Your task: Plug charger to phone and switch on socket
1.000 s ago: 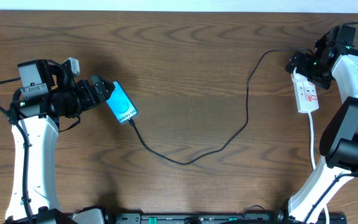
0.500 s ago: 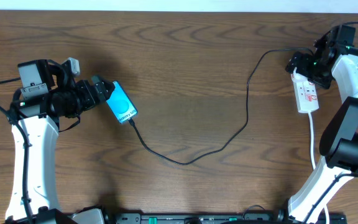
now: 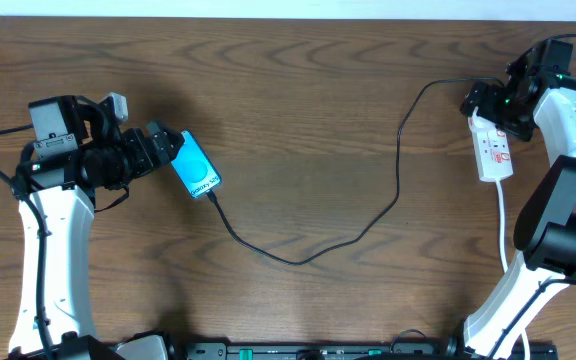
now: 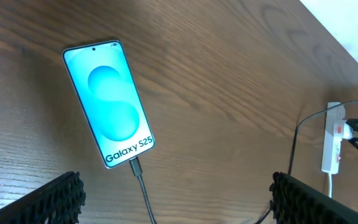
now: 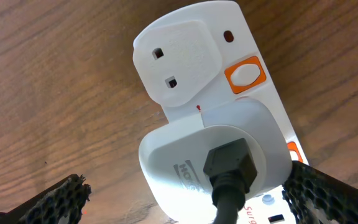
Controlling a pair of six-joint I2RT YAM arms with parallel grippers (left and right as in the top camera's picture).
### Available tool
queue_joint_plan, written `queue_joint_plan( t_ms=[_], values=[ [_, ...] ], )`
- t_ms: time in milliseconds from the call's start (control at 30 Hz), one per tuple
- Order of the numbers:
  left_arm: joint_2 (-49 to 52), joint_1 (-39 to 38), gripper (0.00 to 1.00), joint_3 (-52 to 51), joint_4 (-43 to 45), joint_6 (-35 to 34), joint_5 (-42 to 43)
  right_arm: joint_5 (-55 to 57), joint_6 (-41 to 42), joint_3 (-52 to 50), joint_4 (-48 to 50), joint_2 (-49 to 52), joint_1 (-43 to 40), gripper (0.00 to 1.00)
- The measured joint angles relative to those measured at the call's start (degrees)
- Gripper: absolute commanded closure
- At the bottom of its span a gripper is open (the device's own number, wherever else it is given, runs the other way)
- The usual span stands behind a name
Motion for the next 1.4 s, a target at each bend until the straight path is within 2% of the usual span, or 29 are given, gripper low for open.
queue_joint_plan(
  t_ms=[1400],
  values=[
    [0.0,0.0,0.05,0.0,0.0,0.0,-0.2,-0.4,0.2,-1.5,1.5,0.9,0.1,0.01]
  ],
)
